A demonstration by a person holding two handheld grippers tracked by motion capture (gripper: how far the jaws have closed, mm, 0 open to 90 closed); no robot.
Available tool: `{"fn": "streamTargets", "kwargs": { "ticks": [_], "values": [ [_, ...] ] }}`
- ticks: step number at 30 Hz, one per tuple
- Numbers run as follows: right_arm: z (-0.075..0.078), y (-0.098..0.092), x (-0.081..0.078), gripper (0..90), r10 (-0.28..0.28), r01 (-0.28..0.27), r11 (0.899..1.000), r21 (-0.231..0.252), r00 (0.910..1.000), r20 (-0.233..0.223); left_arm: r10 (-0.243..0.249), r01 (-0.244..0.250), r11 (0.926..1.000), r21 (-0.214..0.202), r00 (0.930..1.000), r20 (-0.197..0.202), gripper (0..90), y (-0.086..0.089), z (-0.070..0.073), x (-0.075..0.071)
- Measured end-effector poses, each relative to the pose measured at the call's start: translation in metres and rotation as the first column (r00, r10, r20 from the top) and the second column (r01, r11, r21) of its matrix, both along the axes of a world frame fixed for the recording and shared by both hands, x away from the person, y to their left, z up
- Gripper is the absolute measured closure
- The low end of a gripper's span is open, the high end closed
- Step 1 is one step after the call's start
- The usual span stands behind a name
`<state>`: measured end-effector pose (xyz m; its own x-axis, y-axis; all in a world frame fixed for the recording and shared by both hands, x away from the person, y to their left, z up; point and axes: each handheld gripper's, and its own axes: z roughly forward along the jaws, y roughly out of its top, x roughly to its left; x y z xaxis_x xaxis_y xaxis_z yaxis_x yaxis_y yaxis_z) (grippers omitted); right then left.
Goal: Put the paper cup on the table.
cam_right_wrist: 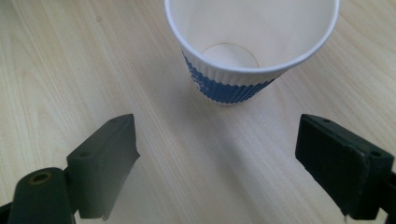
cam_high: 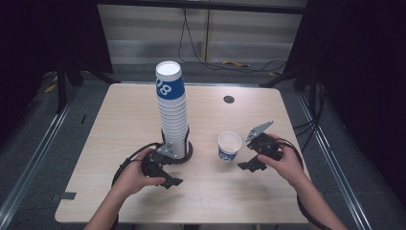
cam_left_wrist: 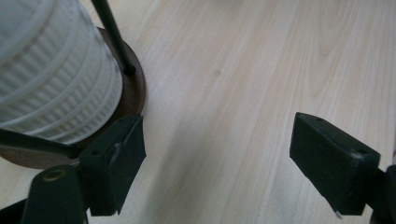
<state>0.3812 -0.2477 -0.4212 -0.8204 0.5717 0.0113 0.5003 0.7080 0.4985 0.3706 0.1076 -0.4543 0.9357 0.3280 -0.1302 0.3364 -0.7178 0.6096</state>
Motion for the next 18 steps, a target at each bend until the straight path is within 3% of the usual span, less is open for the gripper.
{"fn": "streamTargets", "kwargs": {
  "ticks": [9, 10, 11, 16, 17, 18],
  "values": [
    [-0.006, -0.006, -0.009, 12.1, -0.006, 0.006, 1.0, 0.007, 0.9996, 0.027, -0.001, 0.001, 0.9999, 0.016, 1.0, -0.001, 17.4, 0.012, -0.001, 0.003],
    [-0.006, -0.007, -0.009, 12.1, -0.009, 0.009, 1.0, 0.015, 0.9996, 0.025, 0.02, -0.02, 0.9998, 0.007, 0.9998, -0.005, 17.5, 0.013, -0.002, 0.003],
    [-0.008, -0.009, -0.011, 12.1, -0.016, 0.016, 1.0, 0.027, 0.9995, 0.026, 0.023, -0.023, 0.9993, 0.029, 0.9997, 0.001, 17.4, 0.017, -0.003, 0.006],
    [-0.013, -0.014, -0.013, 12.1, -0.03, 0.029, 0.999, 0.031, 0.9992, 0.026, 0.041, -0.041, 0.9988, 0.026, 0.9992, 0.001, 17.4, 0.026, -0.005, 0.01],
    [-0.014, -0.016, -0.014, 12.1, -0.031, 0.03, 0.999, 0.034, 0.9991, 0.029, 0.023, -0.023, 0.9987, 0.044, 0.9997, 0.007, 17.4, 0.03, -0.005, 0.012],
    [-0.015, -0.017, -0.014, 12.1, -0.038, 0.037, 0.999, 0.03, 0.9989, 0.029, 0.05, -0.05, 0.9986, 0.015, 0.9987, -0.005, 17.4, 0.03, -0.006, 0.011]
  ]
}}
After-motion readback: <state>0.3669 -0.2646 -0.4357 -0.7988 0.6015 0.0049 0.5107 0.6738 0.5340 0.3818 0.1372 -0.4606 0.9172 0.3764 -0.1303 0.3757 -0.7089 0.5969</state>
